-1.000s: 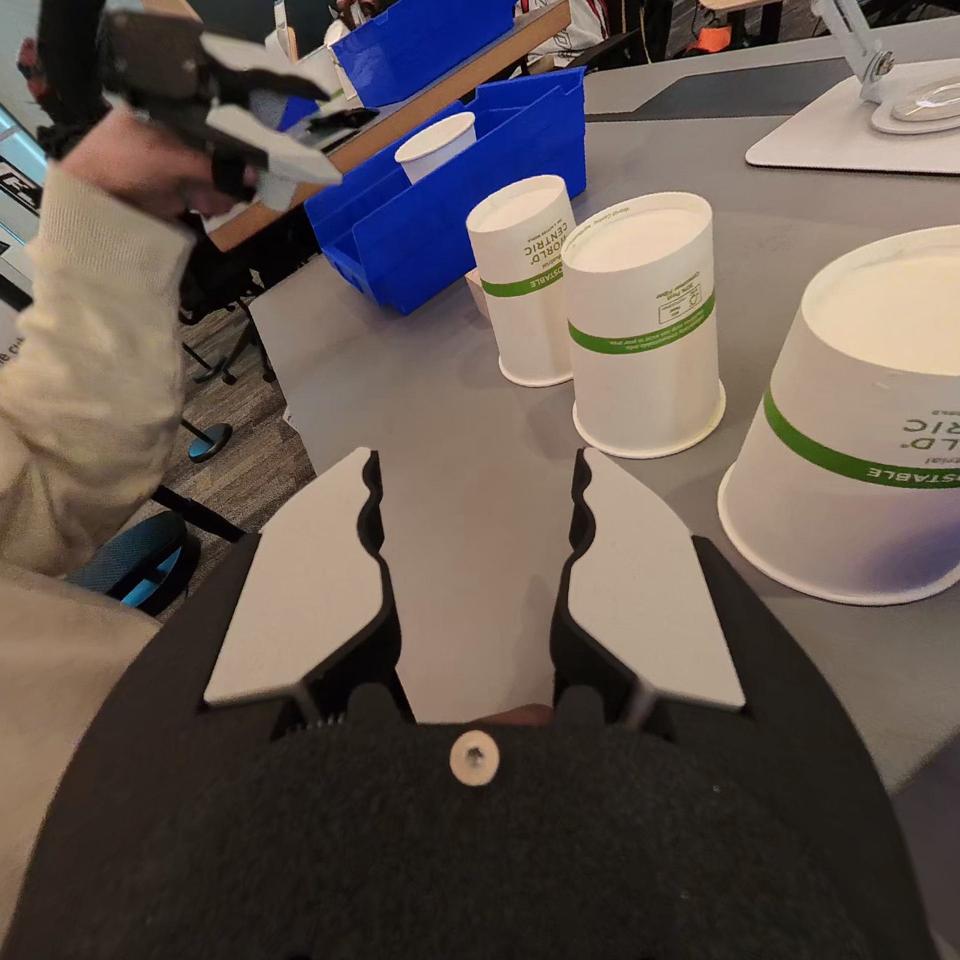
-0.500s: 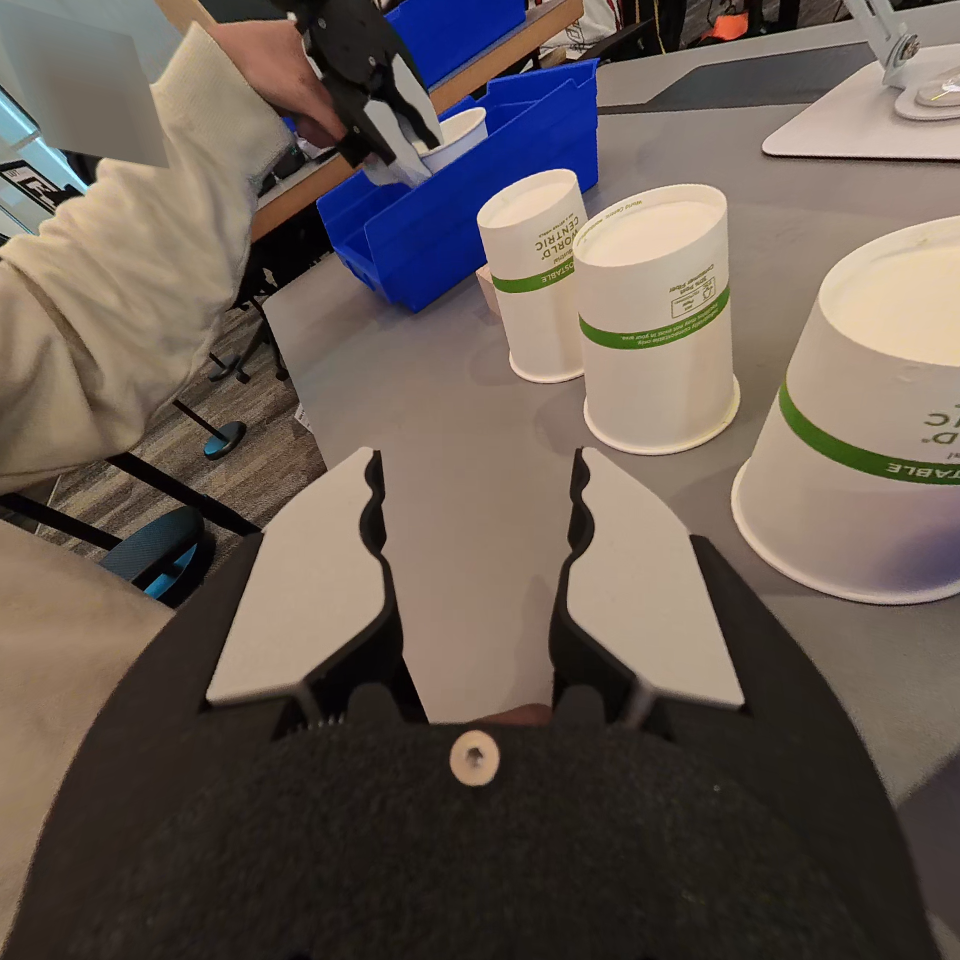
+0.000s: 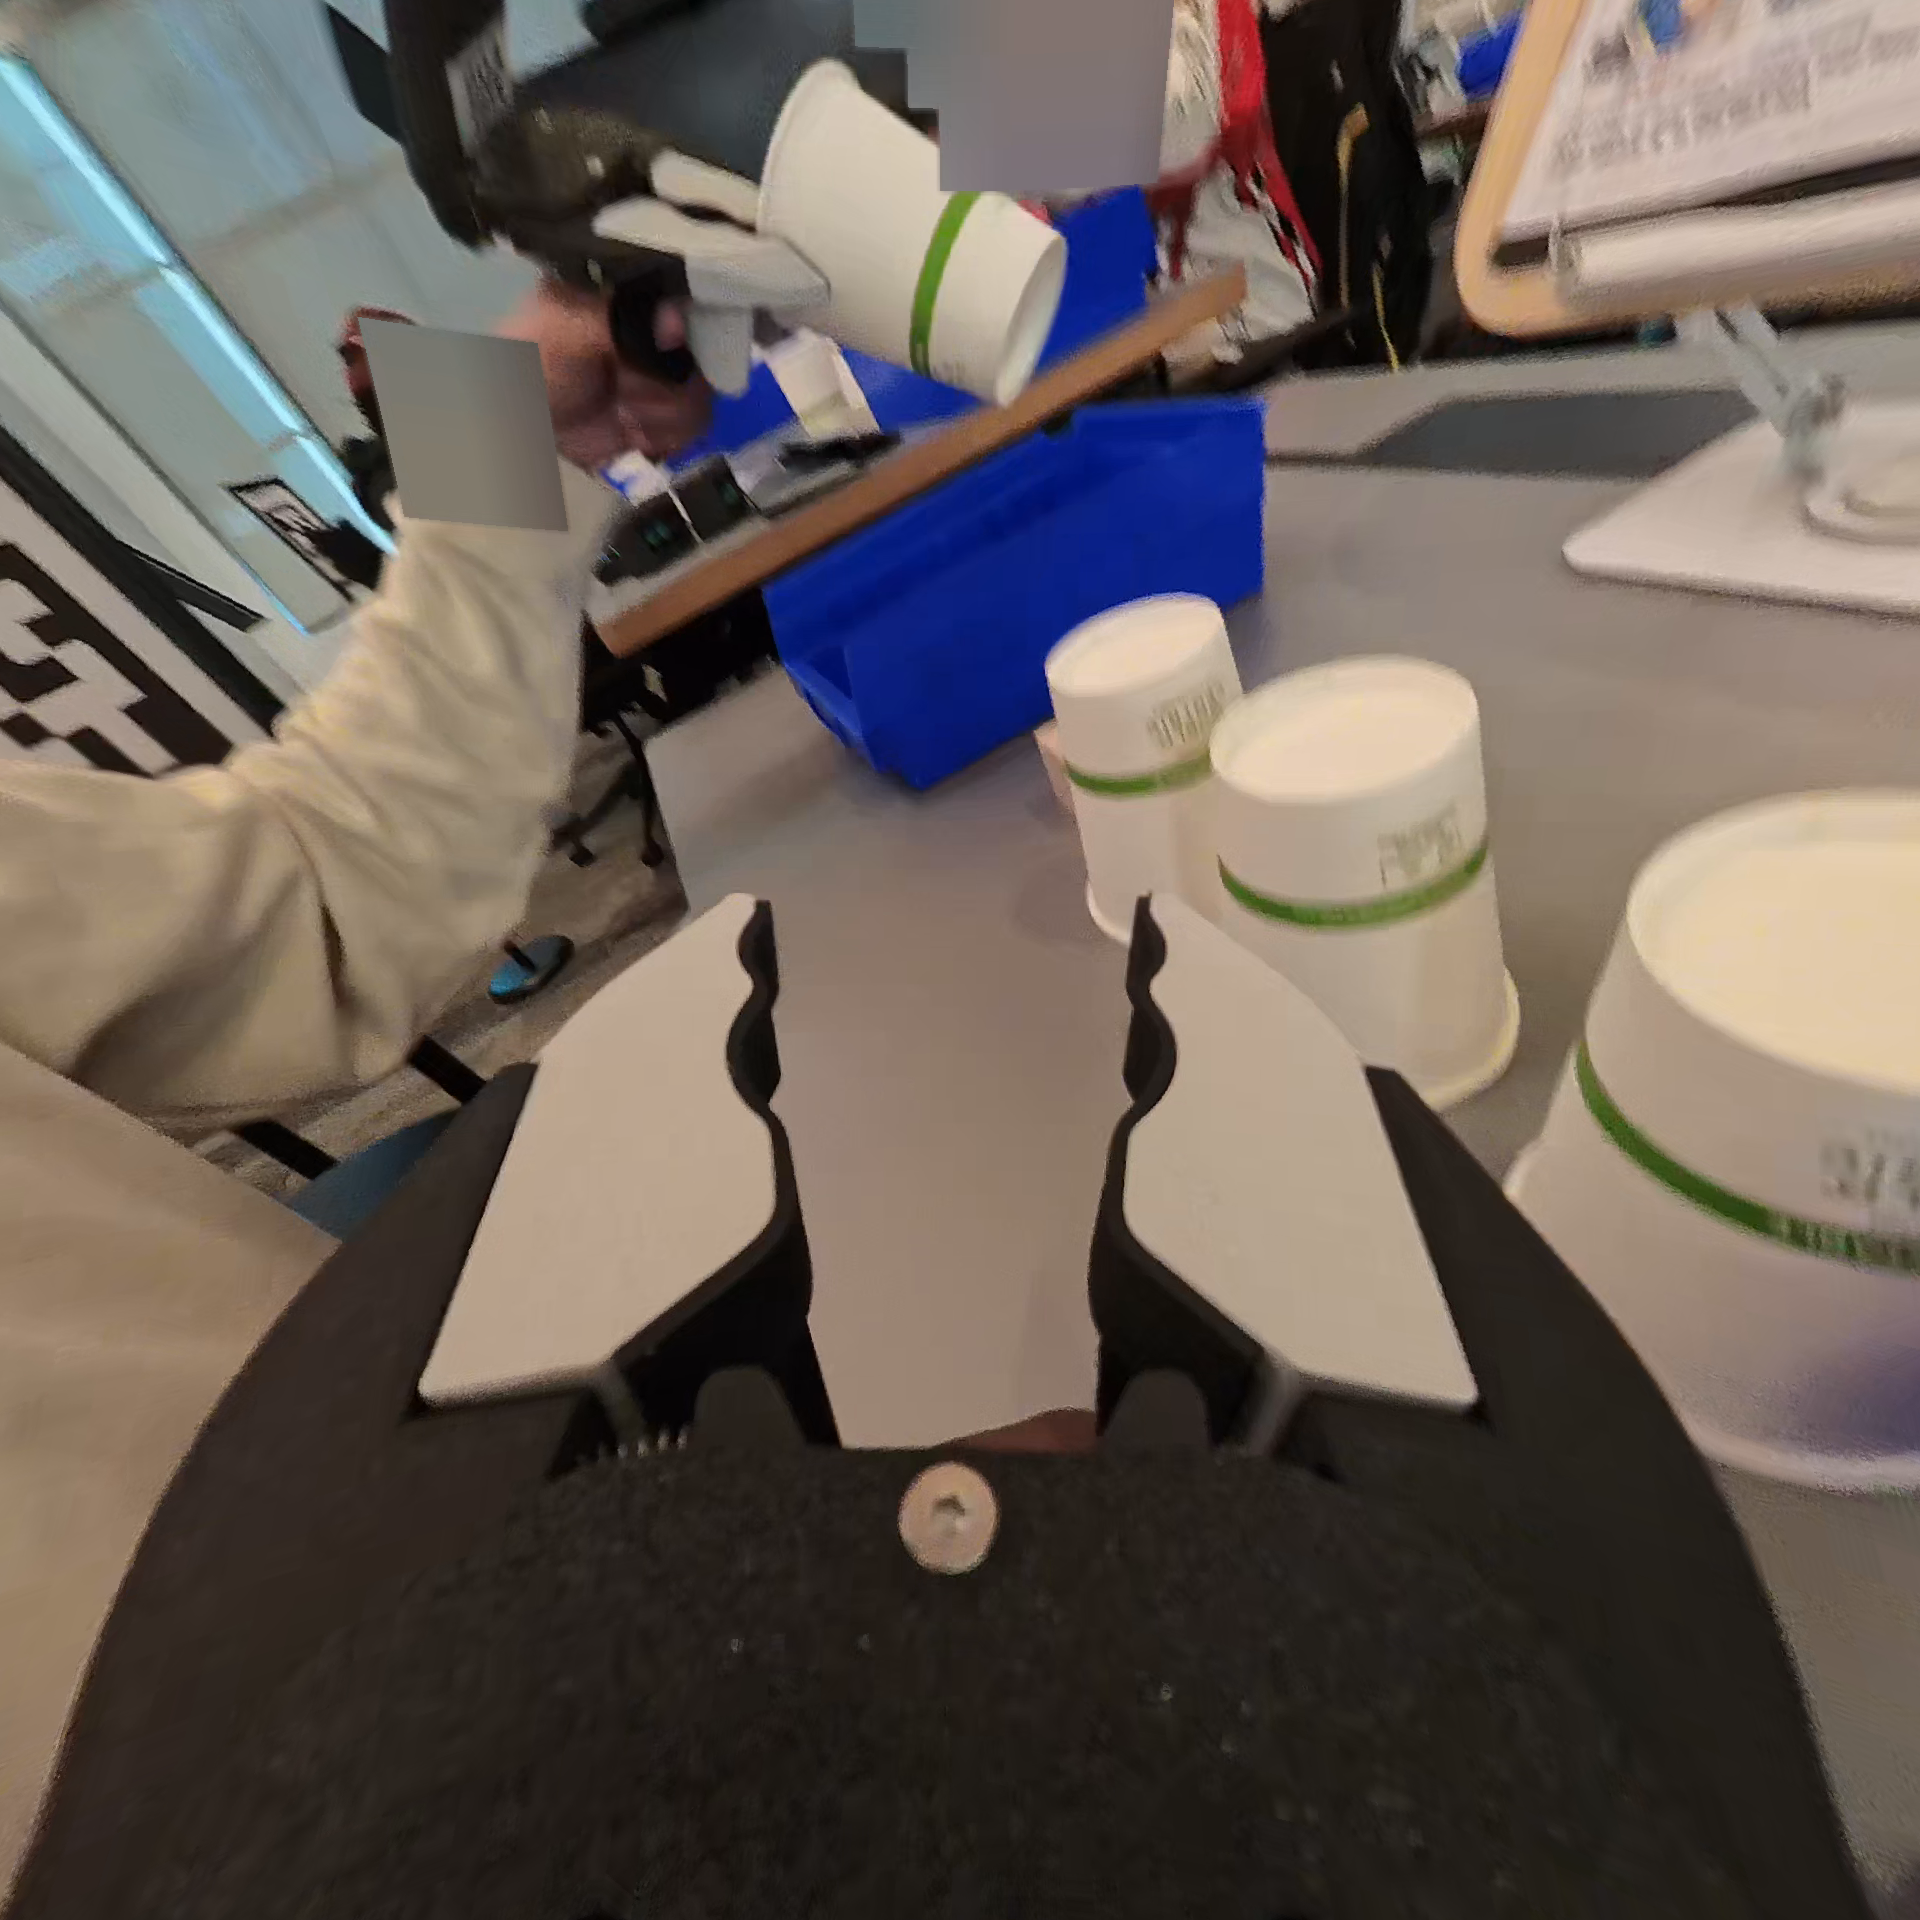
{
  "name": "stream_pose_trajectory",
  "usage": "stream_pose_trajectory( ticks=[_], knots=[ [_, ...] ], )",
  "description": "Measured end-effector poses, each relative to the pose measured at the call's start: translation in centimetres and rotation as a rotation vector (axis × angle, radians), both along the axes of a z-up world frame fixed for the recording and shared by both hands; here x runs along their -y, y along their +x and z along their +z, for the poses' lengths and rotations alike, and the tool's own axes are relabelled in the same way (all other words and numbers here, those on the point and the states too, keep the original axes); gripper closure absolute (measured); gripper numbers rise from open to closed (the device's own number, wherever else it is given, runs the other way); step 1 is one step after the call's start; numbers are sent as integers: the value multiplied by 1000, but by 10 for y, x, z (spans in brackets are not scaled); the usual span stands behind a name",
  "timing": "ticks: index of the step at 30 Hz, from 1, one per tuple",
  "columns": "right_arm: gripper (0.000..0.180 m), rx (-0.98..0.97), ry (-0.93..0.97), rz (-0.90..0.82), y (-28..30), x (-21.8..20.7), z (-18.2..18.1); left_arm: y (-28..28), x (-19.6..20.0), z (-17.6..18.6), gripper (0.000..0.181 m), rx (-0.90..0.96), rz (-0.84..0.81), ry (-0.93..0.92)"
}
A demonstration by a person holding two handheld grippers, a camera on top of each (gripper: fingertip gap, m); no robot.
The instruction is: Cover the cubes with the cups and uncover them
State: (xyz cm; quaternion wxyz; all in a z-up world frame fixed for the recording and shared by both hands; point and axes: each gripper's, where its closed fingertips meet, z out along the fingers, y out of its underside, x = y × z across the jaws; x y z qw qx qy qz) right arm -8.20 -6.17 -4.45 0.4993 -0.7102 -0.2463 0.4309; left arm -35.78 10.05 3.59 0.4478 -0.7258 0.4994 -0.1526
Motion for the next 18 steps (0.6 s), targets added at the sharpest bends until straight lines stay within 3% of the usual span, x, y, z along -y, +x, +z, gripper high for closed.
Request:
stream_pose_trajectory(
  ticks=[1,5,9,13,18],
  knots=[
    [115,-36,34,20,-2,-3,12,17,19,15,180,114,-82,16],
    [111,-208,100,122,-15,-17,60,81,92,37,180,422,-383,-29],
    [92,-257,92,196,-39,-32,77,130,132,32,181,576,-530,-76],
    [83,-215,119,163,-58,-43,77,162,149,27,181,703,-618,-150],
    [87,-237,126,188,-63,-41,81,181,155,17,181,735,-665,-210]
  ],
)
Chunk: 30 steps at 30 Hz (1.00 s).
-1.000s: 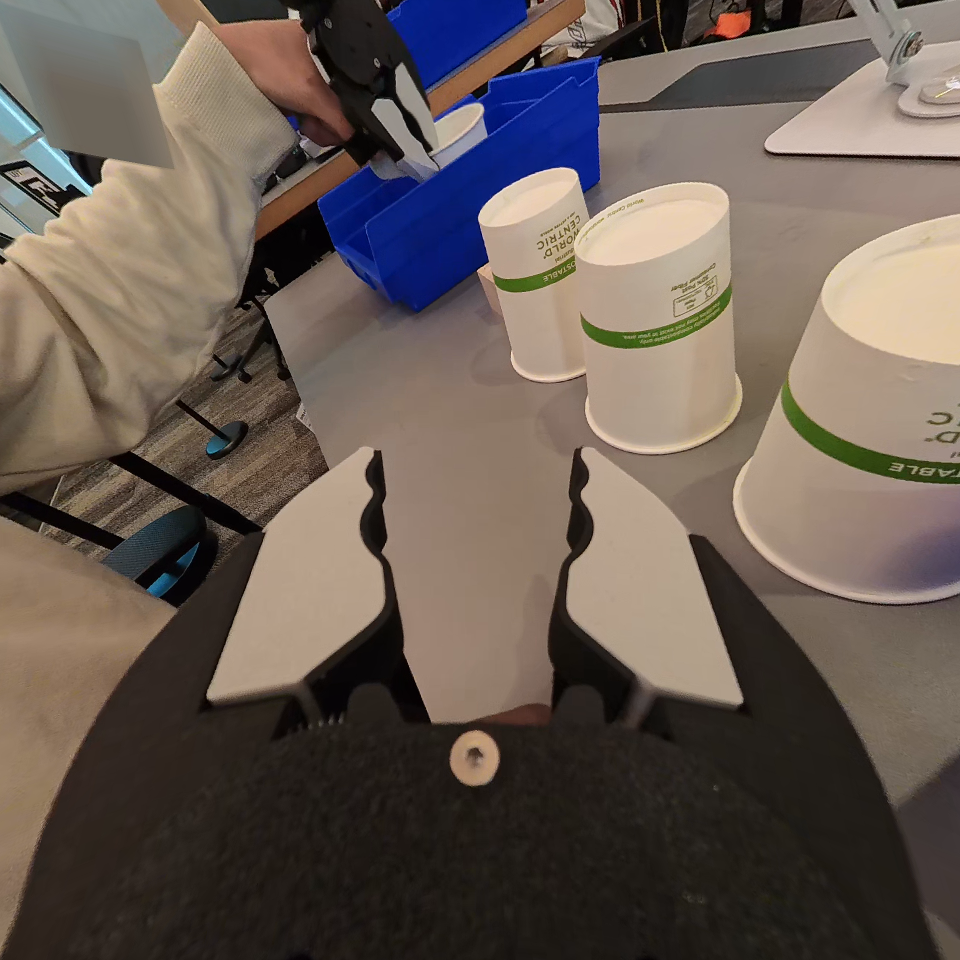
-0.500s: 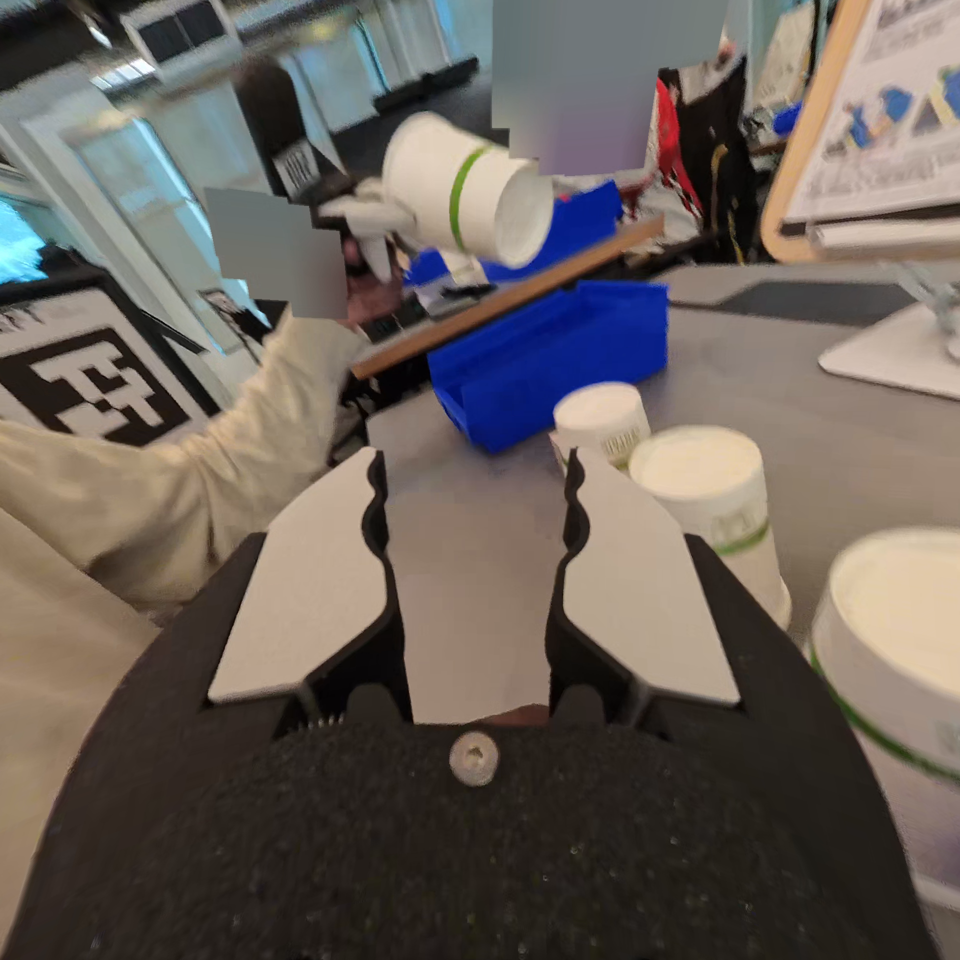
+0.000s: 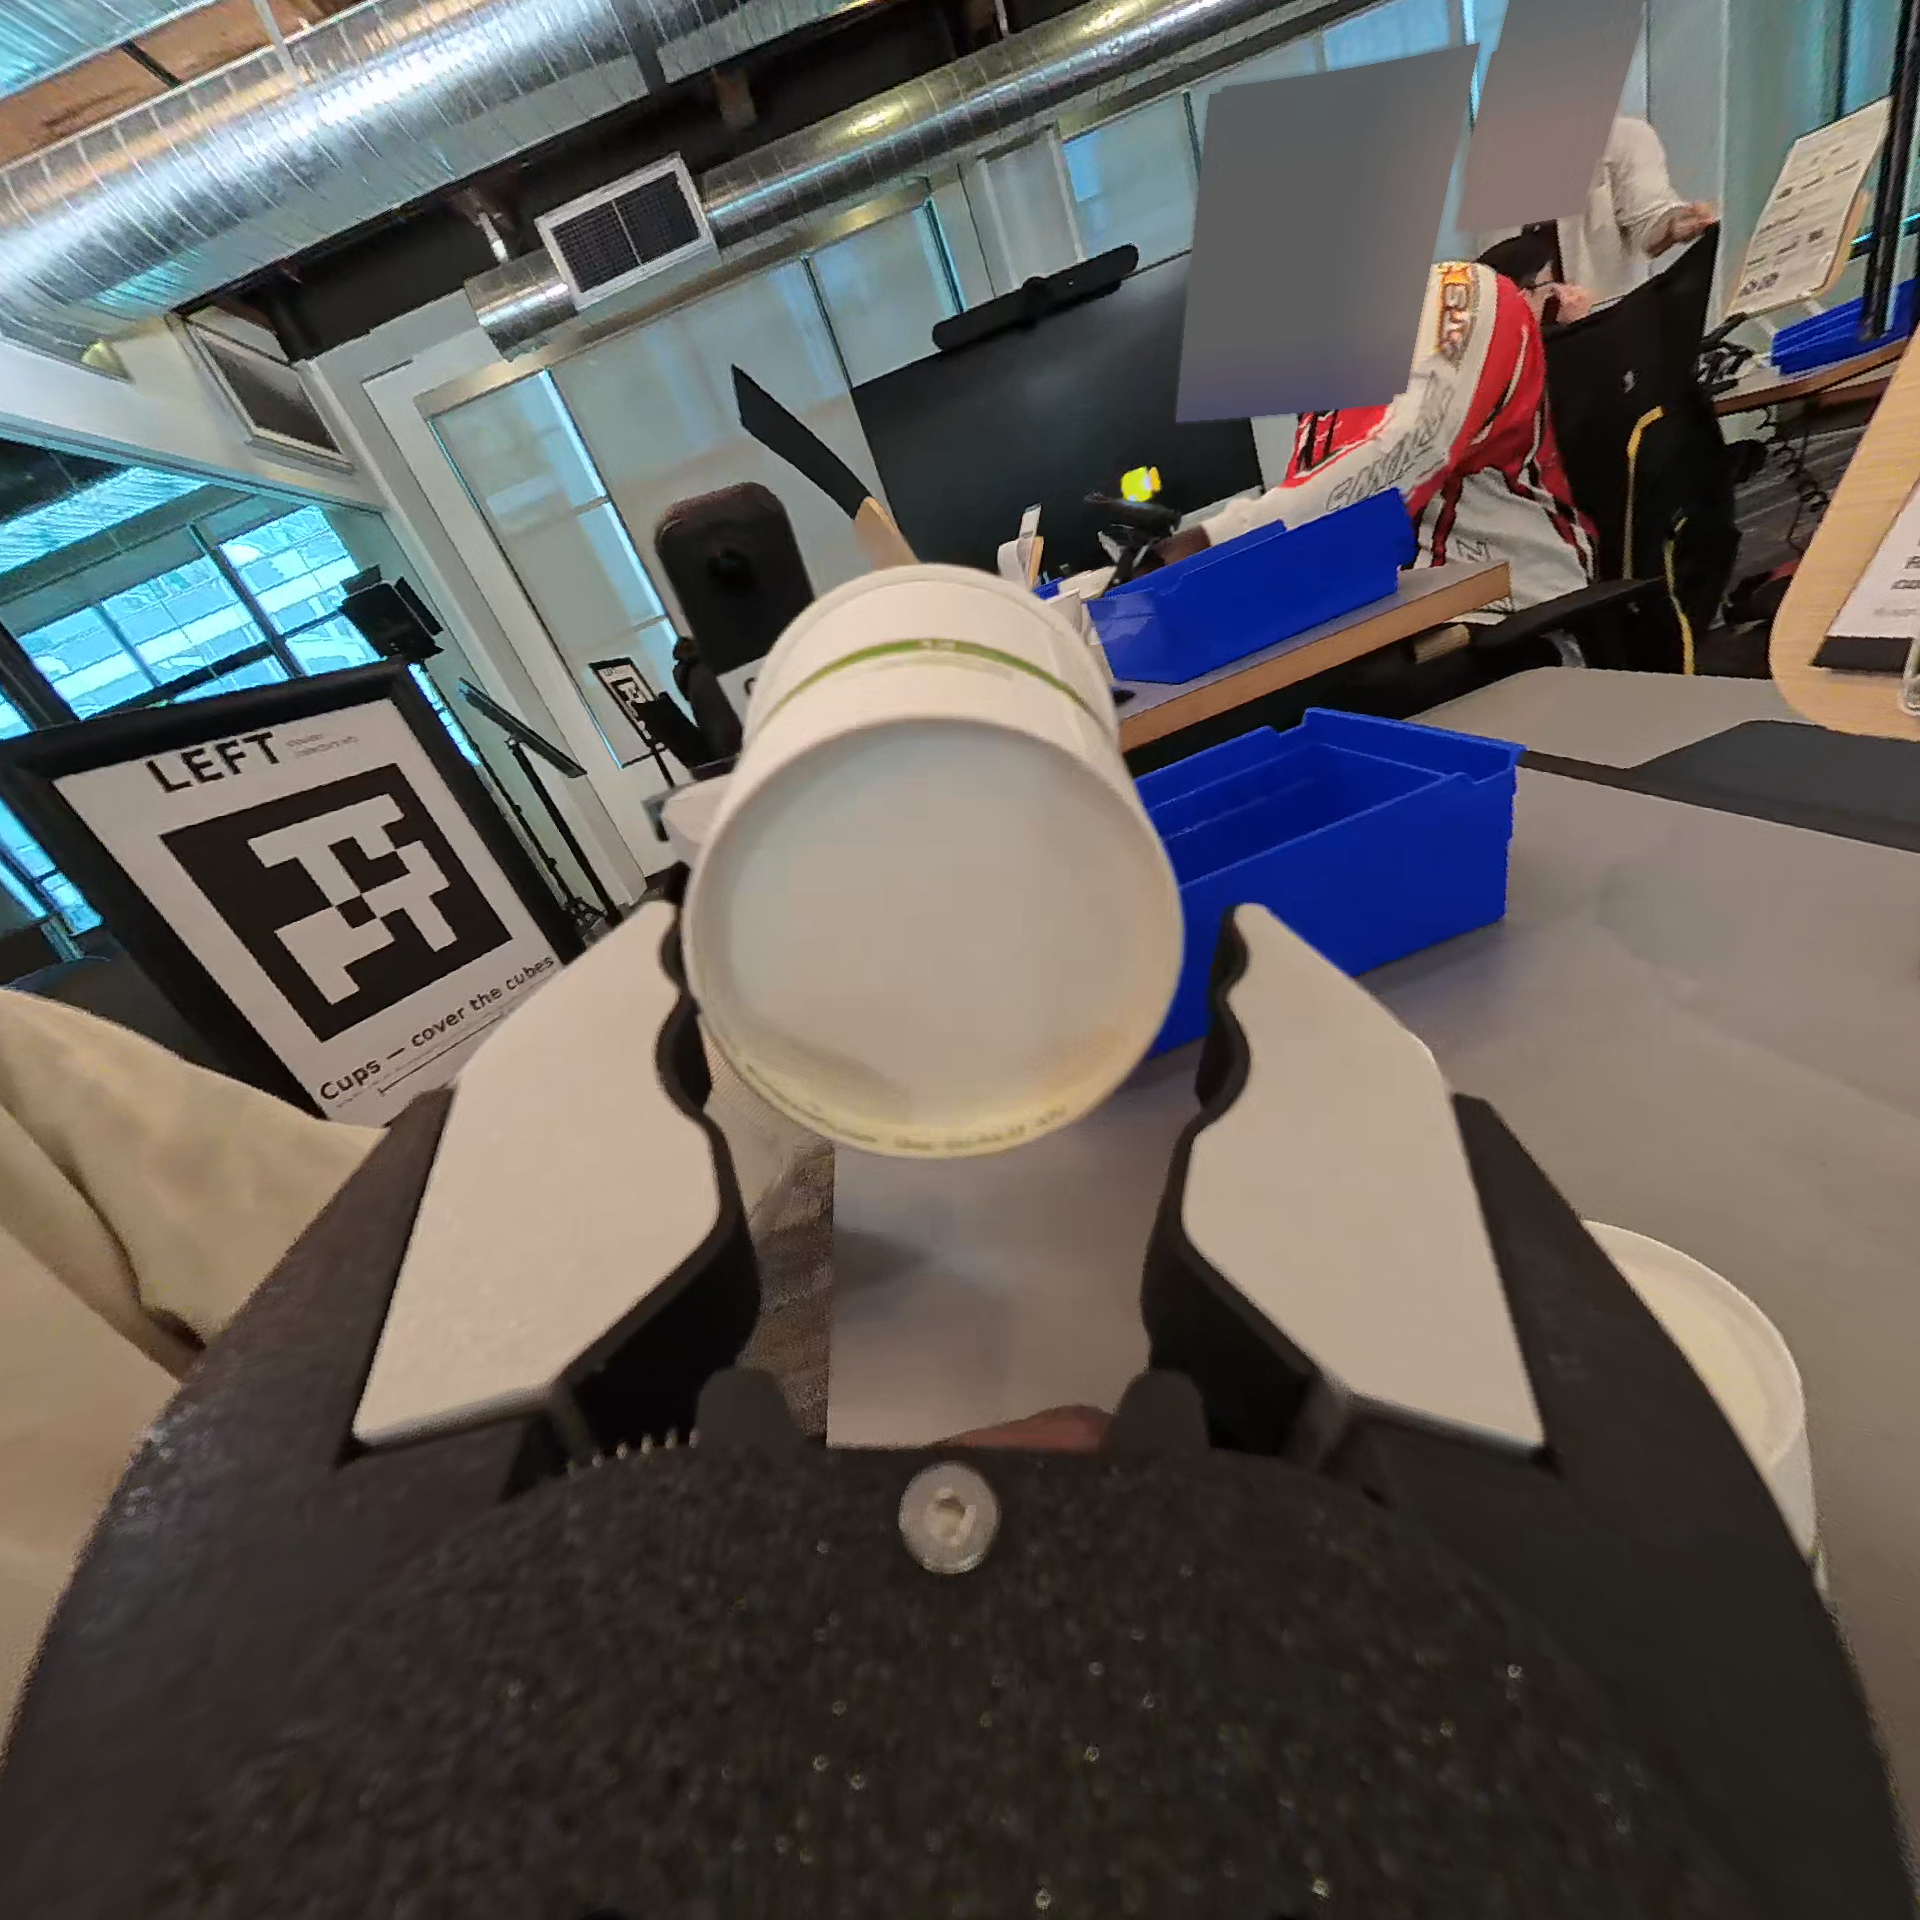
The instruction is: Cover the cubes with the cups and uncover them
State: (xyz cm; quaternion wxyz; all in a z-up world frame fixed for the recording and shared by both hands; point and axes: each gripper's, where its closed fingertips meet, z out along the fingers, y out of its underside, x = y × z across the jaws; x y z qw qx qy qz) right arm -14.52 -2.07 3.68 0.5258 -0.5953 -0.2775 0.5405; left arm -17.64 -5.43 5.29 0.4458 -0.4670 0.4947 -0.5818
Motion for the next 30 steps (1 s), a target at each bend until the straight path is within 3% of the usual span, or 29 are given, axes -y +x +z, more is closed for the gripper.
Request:
stream_pose_trajectory(
  ticks=[4,9,11,14,19,30],
  knots=[
    [94,46,-4,-12,3,-1,-5,4,-1,-8,180,-24,-1,-11],
    [94,99,-100,-75,16,-17,-17,-11,-16,-27,117,-233,176,84],
    [94,136,-128,-82,21,-19,-21,-27,-30,-33,113,-376,350,214],
    [94,224,-183,-136,25,-27,-29,-36,-35,-36,110,-549,470,381],
    [94,435,-220,-124,11,-28,-33,-14,-48,-63,87,-831,449,548],
    [94,674,-191,-101,-13,-31,-32,21,-62,-74,80,-849,230,423]
  ],
)
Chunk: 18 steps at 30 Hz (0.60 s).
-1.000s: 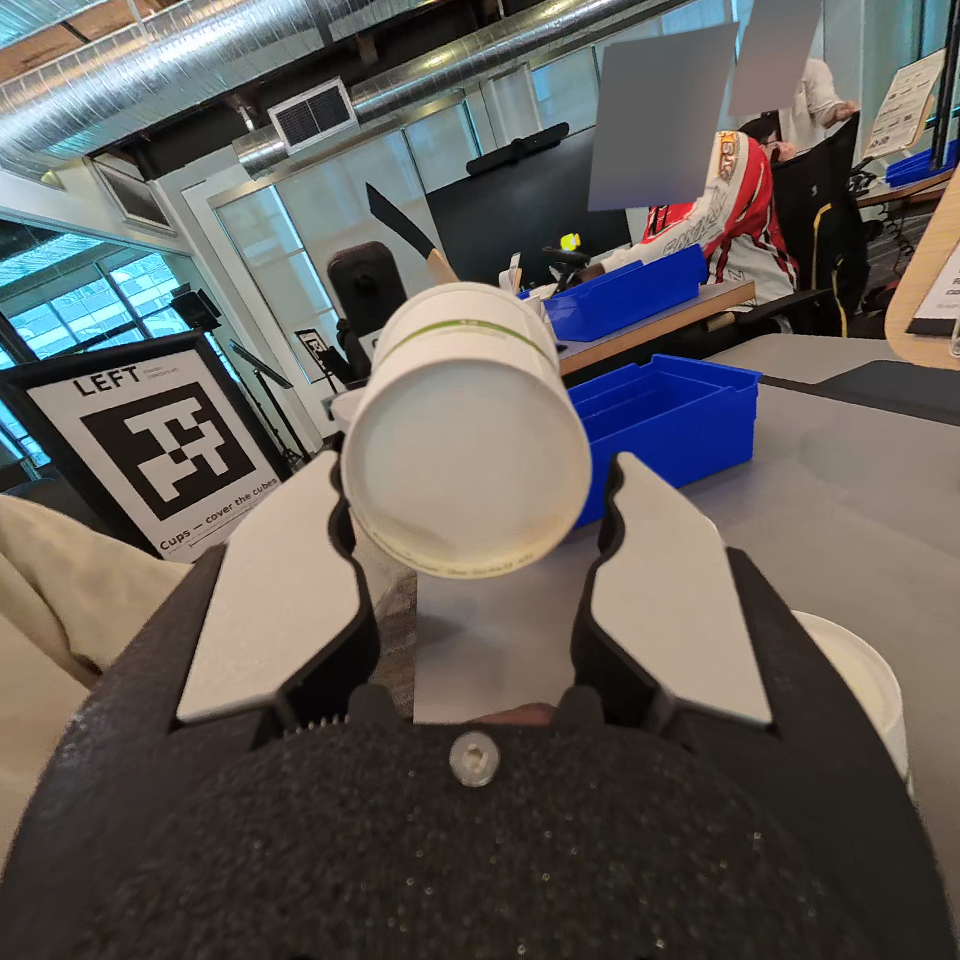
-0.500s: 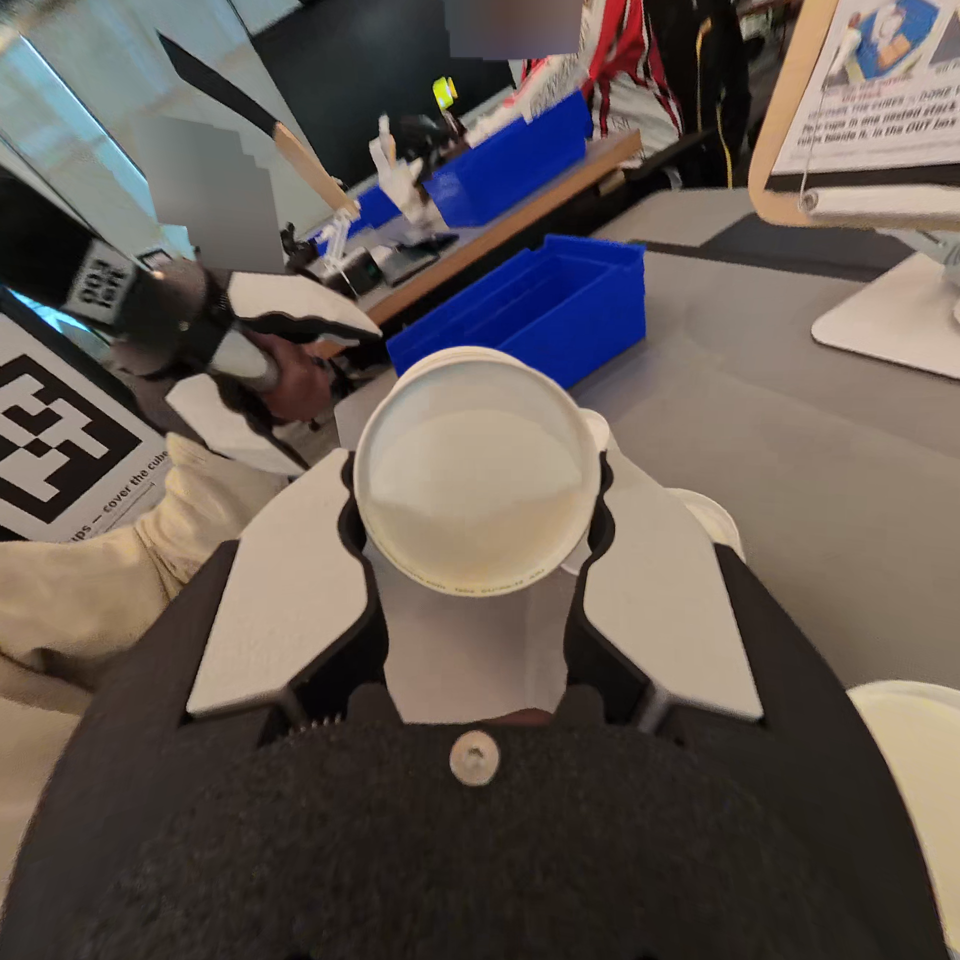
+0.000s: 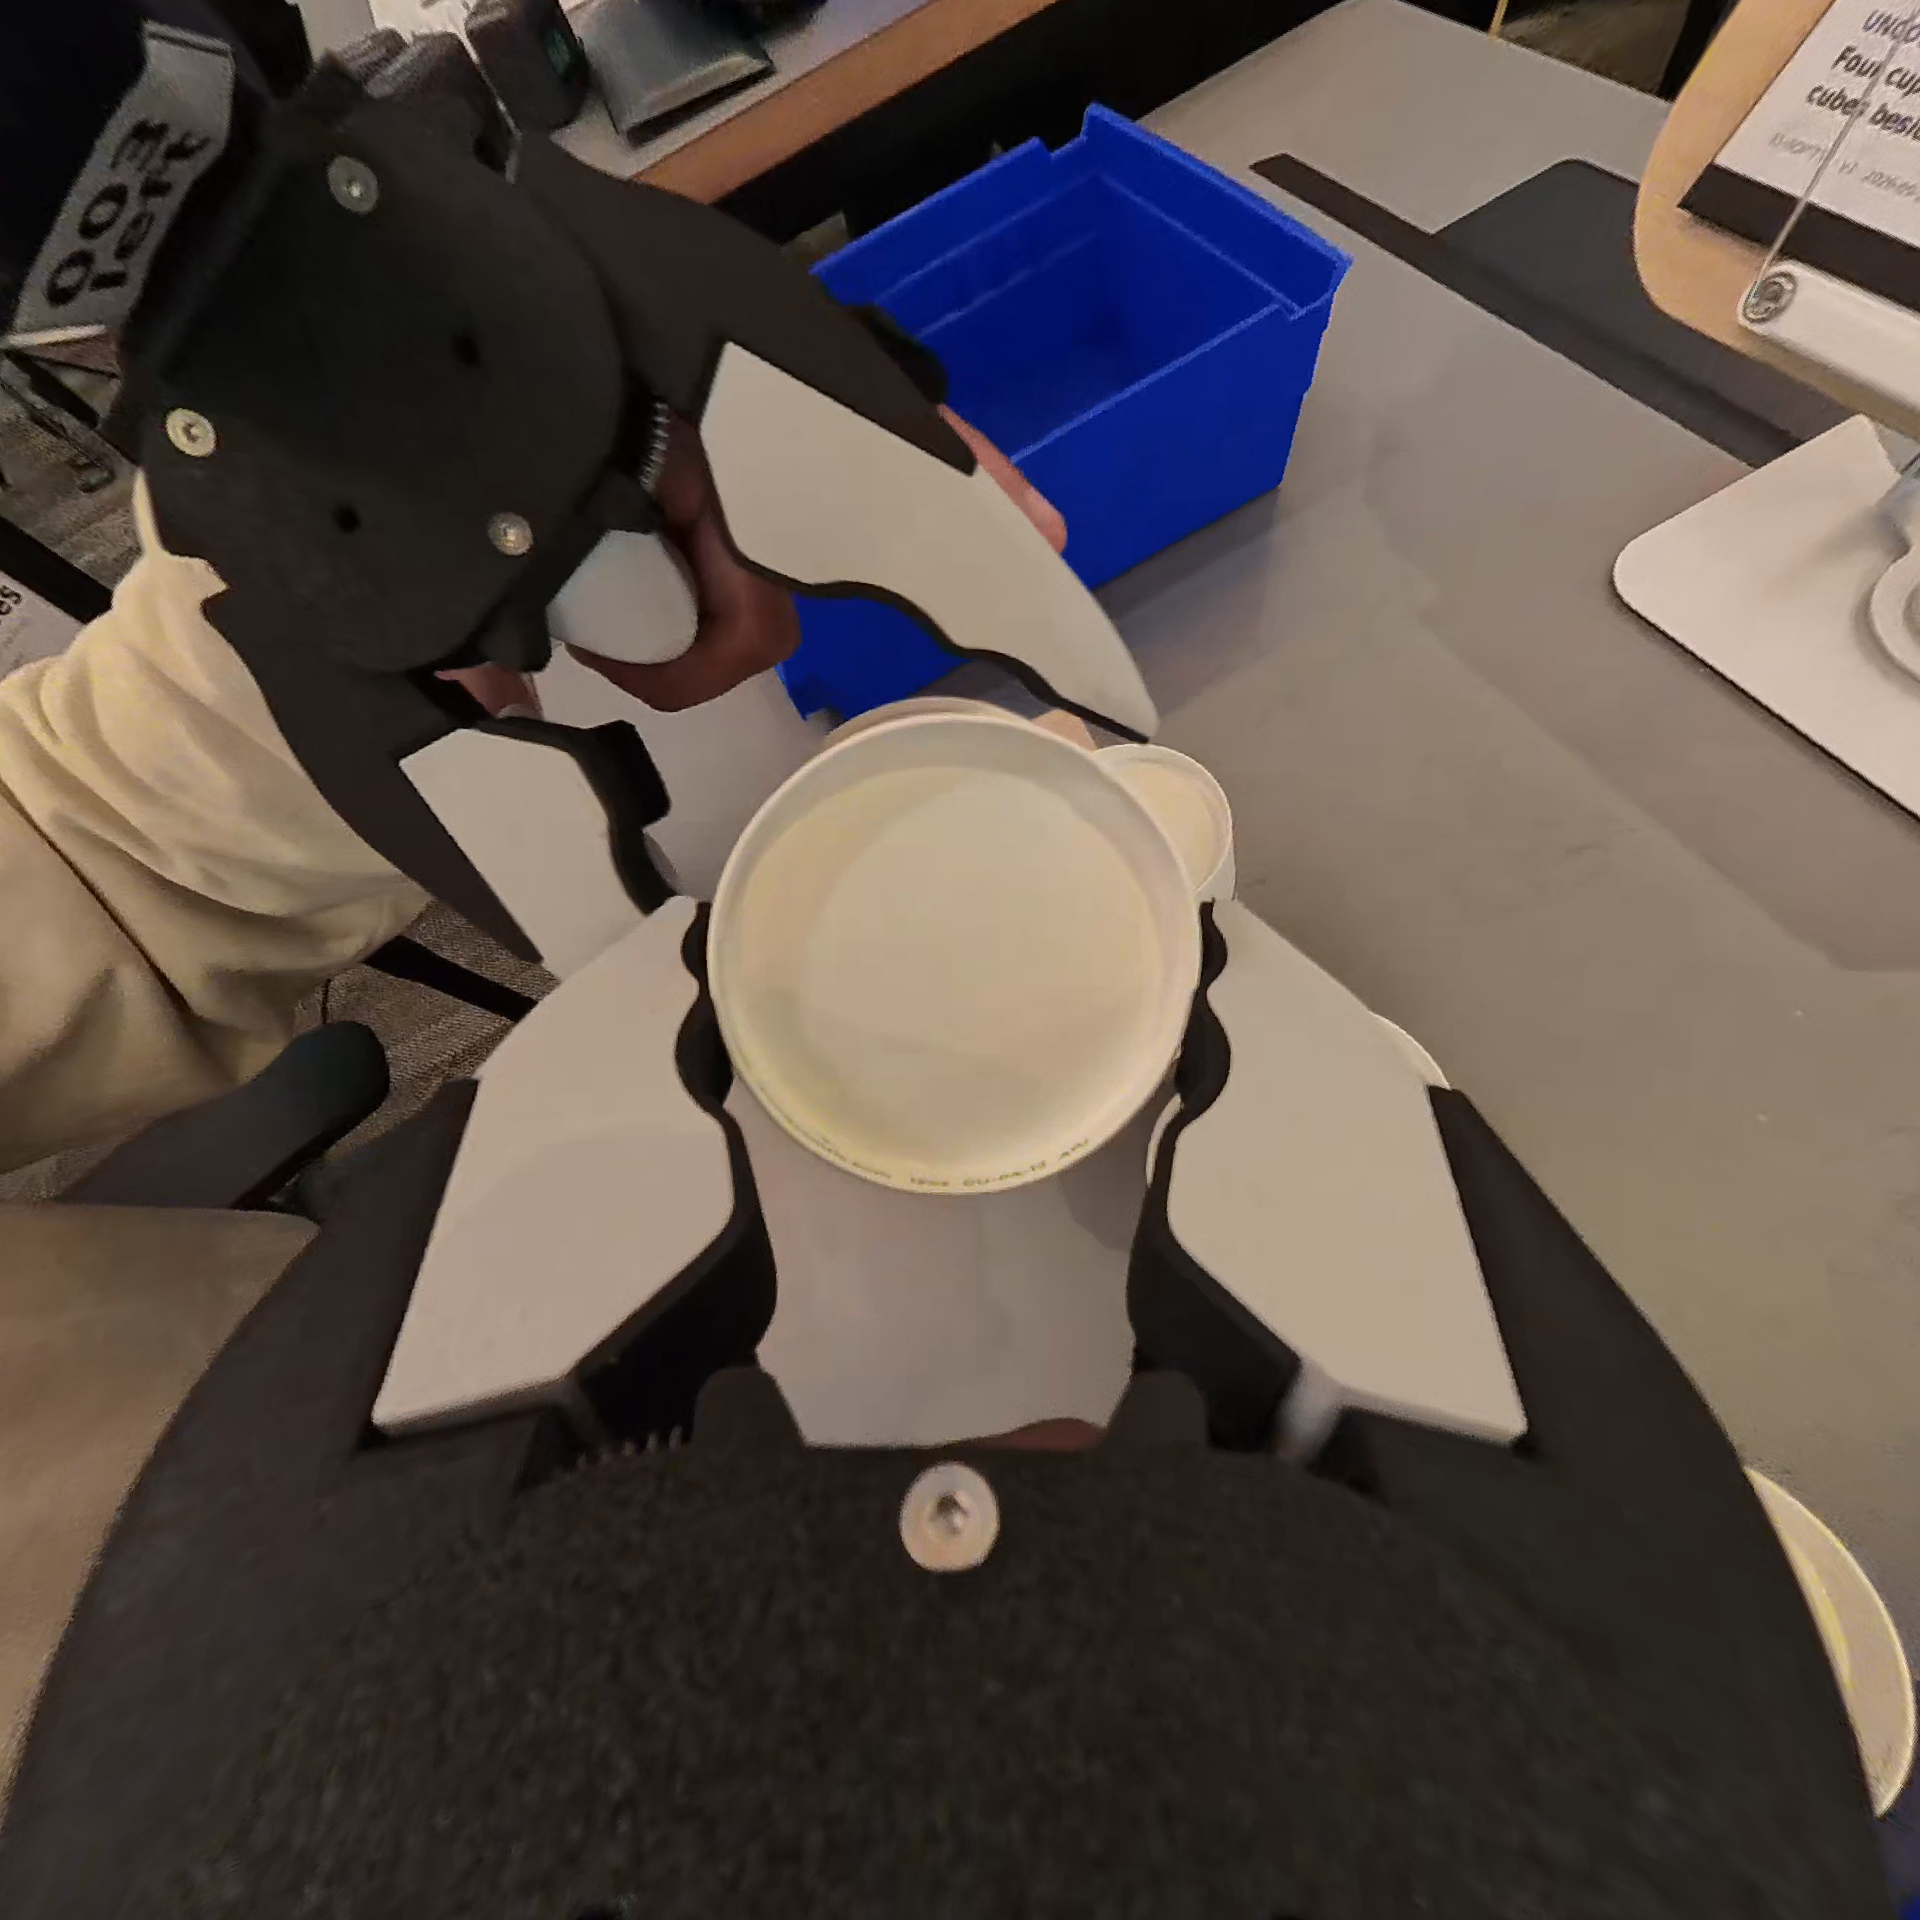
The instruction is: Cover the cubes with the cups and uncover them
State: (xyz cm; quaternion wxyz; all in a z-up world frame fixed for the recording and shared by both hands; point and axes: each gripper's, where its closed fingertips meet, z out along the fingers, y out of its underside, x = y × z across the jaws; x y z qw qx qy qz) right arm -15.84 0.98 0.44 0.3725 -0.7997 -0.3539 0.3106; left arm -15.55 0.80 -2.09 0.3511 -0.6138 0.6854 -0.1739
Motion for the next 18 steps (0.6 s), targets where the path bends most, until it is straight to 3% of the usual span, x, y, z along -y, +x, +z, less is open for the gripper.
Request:
stream_pose_trajectory(
  ticks=[5,12,15,18],
  knots=[
    [94,25,6,25,-4,4,-3,-2,2,-6,92,-1,-22,-34],
    [97,-15,67,39,-4,3,3,-4,0,-13,94,12,9,-1],
    [91,-79,169,-38,18,0,26,-20,-11,-14,94,63,106,31],
    [95,-172,228,-120,50,12,34,-47,-29,2,93,262,298,22]
  ],
)
